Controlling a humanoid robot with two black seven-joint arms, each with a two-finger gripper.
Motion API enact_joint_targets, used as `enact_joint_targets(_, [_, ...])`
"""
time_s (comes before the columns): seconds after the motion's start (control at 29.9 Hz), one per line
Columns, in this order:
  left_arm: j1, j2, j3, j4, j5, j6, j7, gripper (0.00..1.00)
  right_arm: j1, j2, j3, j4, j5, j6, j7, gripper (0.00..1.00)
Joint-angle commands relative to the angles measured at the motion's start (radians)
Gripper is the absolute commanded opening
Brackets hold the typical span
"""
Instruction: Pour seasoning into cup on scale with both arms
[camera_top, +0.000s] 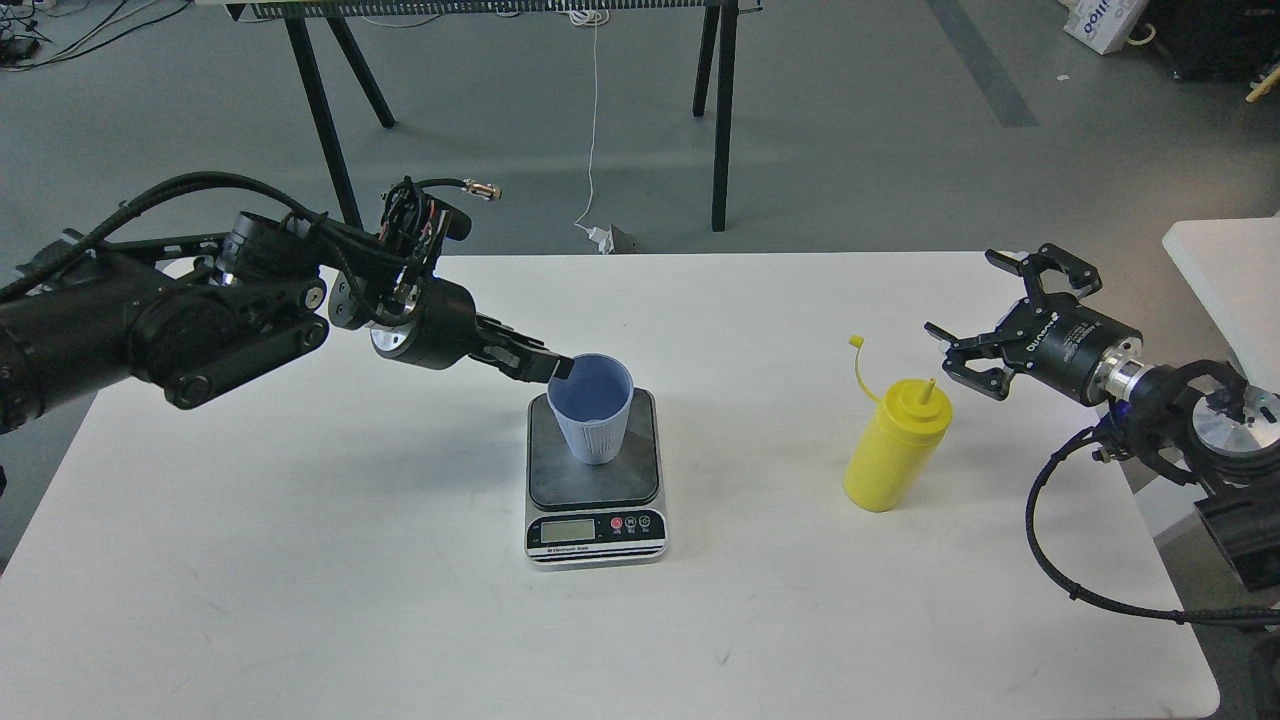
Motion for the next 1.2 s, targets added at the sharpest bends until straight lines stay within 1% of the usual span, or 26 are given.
enact_joint_targets(0.0, [-0.055,0.024,-0.003,0.002,-0.076,0.000,0.000,0.78,0.033,-0.006,-0.011,0.002,-0.005,0.000,0.000,0.99])
enact_joint_targets(0.13, [-0.104,0.088,-0.011,0.002,-0.174,0.000,0.000,0.81,0.145,0.005,-0.090,0.010,-0.020,0.000,0.000,0.98])
enact_joint_targets(0.2, [-0.107,0.102,-0.014,0.007,-0.215,0.000,0.000,0.81,0.207,0.007,-0.084,0.021,-0.009,0.000,0.000,0.98])
enact_joint_targets(0.27, [-0.107,0.124,-0.021,0.018,-0.244,0.000,0.000,0.81,0.255,0.000,-0.030,0.039,0.032,0.000,0.000,0.98])
enact_joint_targets(0.33, [-0.105,0.147,-0.044,0.021,-0.272,0.000,0.000,0.81,0.269,-0.006,0.040,0.053,0.163,0.000,0.000,0.99])
enact_joint_targets(0.44, [-0.096,0.161,-0.101,0.044,-0.312,0.000,0.000,0.81,0.249,-0.041,0.074,0.067,0.436,0.000,0.000,0.99])
enact_joint_targets(0.54, [-0.089,0.159,-0.152,0.080,-0.367,0.000,0.000,0.82,0.139,-0.090,0.082,0.067,0.687,0.000,0.000,0.99])
enact_joint_targets(0.6, [-0.087,0.156,-0.169,0.122,-0.419,0.000,0.000,0.82,0.024,-0.121,0.087,0.080,0.777,0.000,0.000,0.99])
enact_joint_targets(0.67, [-0.087,0.148,-0.175,0.157,-0.485,0.000,0.000,0.82,-0.111,-0.150,0.108,0.146,0.830,0.000,0.000,0.99])
enact_joint_targets(0.77, [-0.073,0.144,-0.175,0.177,-0.556,0.000,0.000,0.82,-0.328,-0.156,0.162,0.269,0.859,0.000,0.000,0.99])
enact_joint_targets(0.87, [-0.052,0.141,-0.175,0.185,-0.571,0.000,0.000,0.82,-0.488,-0.144,0.188,0.370,0.858,0.000,0.000,0.99])
enact_joint_targets(0.94, [-0.033,0.131,-0.176,0.191,-0.573,0.000,0.000,0.82,-0.568,-0.136,0.182,0.424,0.858,0.000,0.000,0.99])
enact_joint_targets(1.04, [-0.016,0.127,-0.176,0.194,-0.573,0.000,0.000,0.83,-0.659,-0.093,0.173,0.491,0.848,0.000,0.000,0.99])
enact_joint_targets(1.17, [-0.015,0.130,-0.176,0.194,-0.573,0.000,0.000,0.83,-0.734,-0.066,0.159,0.541,0.838,0.000,0.000,0.99])
